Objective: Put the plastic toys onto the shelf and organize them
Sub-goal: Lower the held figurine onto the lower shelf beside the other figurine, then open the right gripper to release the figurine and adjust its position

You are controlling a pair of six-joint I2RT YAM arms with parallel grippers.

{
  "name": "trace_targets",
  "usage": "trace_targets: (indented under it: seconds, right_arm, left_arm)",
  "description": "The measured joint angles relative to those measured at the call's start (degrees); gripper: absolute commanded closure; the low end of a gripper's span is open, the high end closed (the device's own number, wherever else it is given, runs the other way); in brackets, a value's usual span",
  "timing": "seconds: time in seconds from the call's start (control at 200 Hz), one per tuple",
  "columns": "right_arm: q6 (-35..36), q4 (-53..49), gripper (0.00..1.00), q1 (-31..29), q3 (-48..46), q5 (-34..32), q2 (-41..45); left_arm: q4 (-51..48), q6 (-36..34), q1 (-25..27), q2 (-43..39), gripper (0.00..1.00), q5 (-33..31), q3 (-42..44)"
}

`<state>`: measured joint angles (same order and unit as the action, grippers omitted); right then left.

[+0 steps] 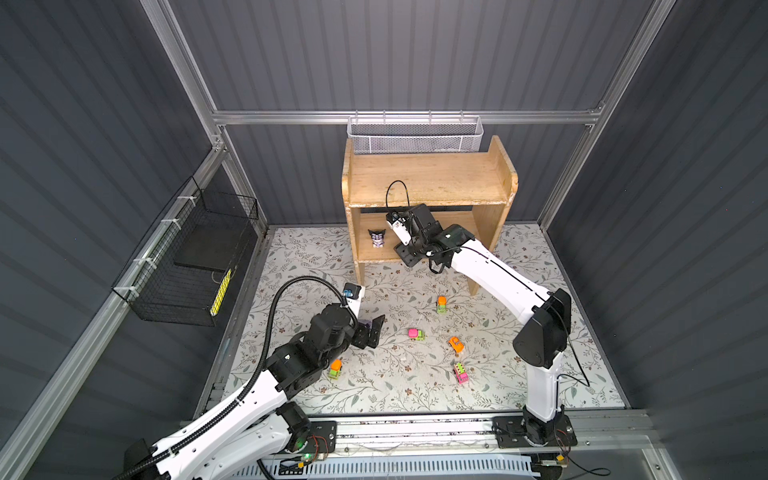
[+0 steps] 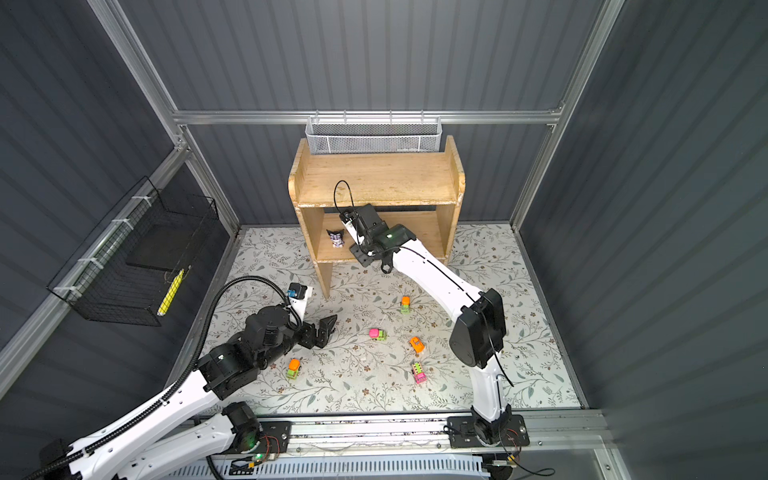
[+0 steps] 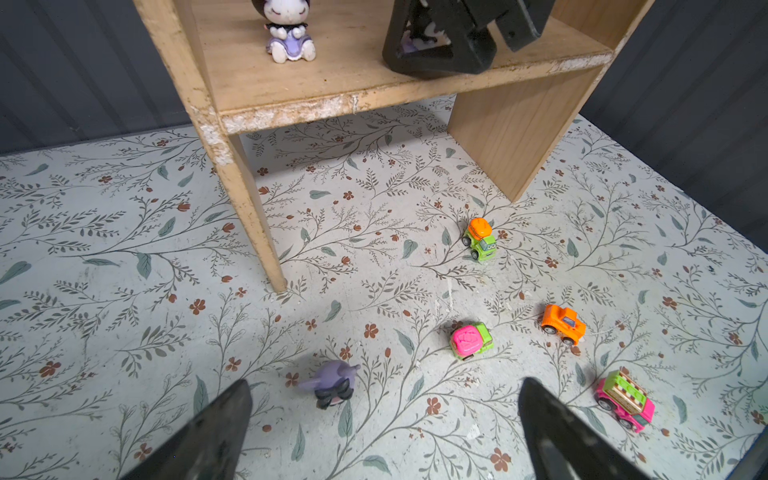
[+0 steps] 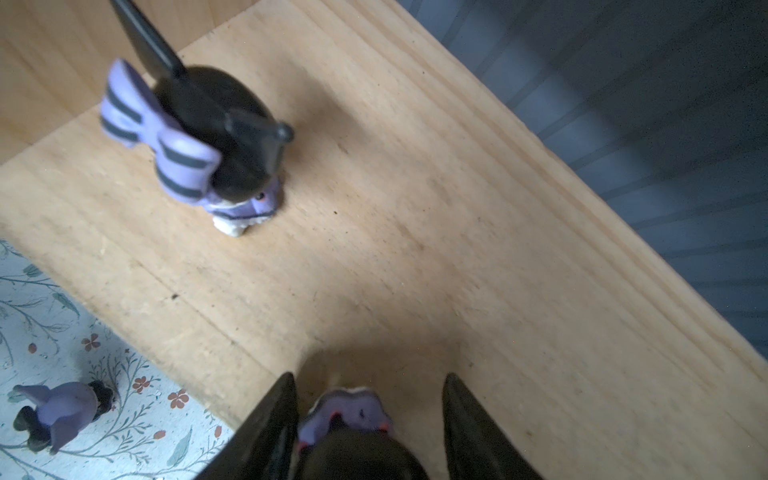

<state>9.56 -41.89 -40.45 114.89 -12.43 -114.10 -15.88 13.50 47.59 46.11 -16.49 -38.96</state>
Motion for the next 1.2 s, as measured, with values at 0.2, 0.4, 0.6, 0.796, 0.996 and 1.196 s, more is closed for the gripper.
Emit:
trace_targets:
  seconds: [0.2, 0.4, 0.6, 0.796, 0.996, 1.196]
  right_arm:
    - [-0.5, -0.2, 0.41, 0.1, 0.3, 0.9, -0.1]
    - [-0.8, -0.2, 0.37, 0.1, 0.7, 1.1, -0.3]
    - [-1.3, -0.4, 0.35, 0.2, 1.2, 1.4, -0.6]
    - [-1.9, -0.6, 0.3, 0.3, 1.3, 1.5, -0.6]
    - [-2.4, -0.5, 0.25, 0.3, 1.3, 1.6, -0.6]
    - [-3.1, 0.0, 0.22, 0.3, 1.0, 1.8, -0.5]
  left_arm:
    - [0.0, 0.0, 0.0, 0.0, 0.0, 0.0, 0.0]
    - [0.0, 0.0, 0.0, 0.0, 0.0, 0.0, 0.0]
    - [0.0, 0.0, 0.0, 0.0, 0.0, 0.0, 0.0]
    - [0.0, 0.0, 0.0, 0.0, 0.0, 0.0, 0.0]
    - [0.0, 0.0, 0.0, 0.0, 0.0, 0.0, 0.0]
    - [0.0, 0.0, 0.0, 0.0, 0.0, 0.0, 0.0]
